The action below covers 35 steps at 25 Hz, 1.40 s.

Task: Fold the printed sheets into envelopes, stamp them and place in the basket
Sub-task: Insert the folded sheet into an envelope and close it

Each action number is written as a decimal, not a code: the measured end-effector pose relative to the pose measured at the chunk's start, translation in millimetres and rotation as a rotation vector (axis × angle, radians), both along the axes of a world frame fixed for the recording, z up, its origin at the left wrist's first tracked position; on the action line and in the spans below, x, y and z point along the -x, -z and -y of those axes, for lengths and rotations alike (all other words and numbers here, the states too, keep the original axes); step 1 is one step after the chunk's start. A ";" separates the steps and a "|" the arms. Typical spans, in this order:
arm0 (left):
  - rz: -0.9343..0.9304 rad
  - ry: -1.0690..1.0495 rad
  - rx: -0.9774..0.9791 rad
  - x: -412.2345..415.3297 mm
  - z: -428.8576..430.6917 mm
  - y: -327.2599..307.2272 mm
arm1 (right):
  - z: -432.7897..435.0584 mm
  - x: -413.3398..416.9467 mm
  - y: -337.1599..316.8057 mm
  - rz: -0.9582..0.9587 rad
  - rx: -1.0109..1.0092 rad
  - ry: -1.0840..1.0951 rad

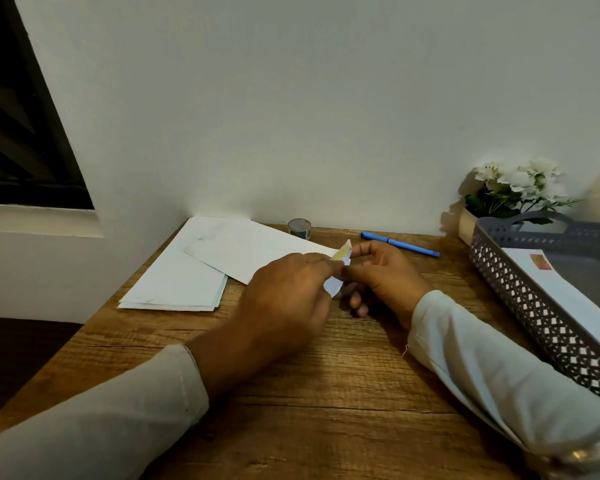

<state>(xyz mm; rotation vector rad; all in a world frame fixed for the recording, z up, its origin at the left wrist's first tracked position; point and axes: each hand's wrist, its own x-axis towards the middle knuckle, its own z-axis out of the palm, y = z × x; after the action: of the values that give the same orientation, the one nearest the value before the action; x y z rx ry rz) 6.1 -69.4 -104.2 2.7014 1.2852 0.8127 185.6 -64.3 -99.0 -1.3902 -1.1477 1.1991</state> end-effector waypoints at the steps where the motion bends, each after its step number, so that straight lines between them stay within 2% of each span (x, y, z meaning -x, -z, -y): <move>1: 0.021 -0.001 -0.008 1.4 -1.3 0.9 | 1.1 -1.0 -0.8 -0.015 0.016 -0.028; 4: 0.058 0.001 -0.024 3.9 -2.2 2.0 | 4.2 -2.7 -2.2 -0.037 0.046 -0.131; 13: 0.150 0.105 -0.099 -5.3 4.8 13.0 | 5.6 6.5 4.3 -0.047 -0.033 -0.010; 21: 0.204 0.142 -0.129 -8.1 7.2 14.1 | 9.1 7.2 2.5 -0.135 -0.083 -0.061; 23: 0.179 0.193 -0.126 -9.8 9.8 13.8 | 8.8 7.2 3.4 -0.158 -0.103 0.018; 27: 0.019 0.274 -0.105 -4.9 6.5 3.0 | 6.9 6.3 0.1 0.094 -0.147 0.120; 30: -0.129 0.226 -0.061 5.6 -10.8 -4.0 | 9.6 6.1 -4.2 0.044 -0.210 0.126; 35: -0.167 0.147 -0.048 22.1 -28.8 -7.6 | 12.6 9.3 -8.4 -0.093 -0.153 0.103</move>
<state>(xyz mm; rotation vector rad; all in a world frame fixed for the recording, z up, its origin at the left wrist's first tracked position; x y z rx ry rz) -16.0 -40.6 -96.6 2.9141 1.0895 0.6220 176.4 -76.9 -90.6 -1.2501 -1.0675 1.0690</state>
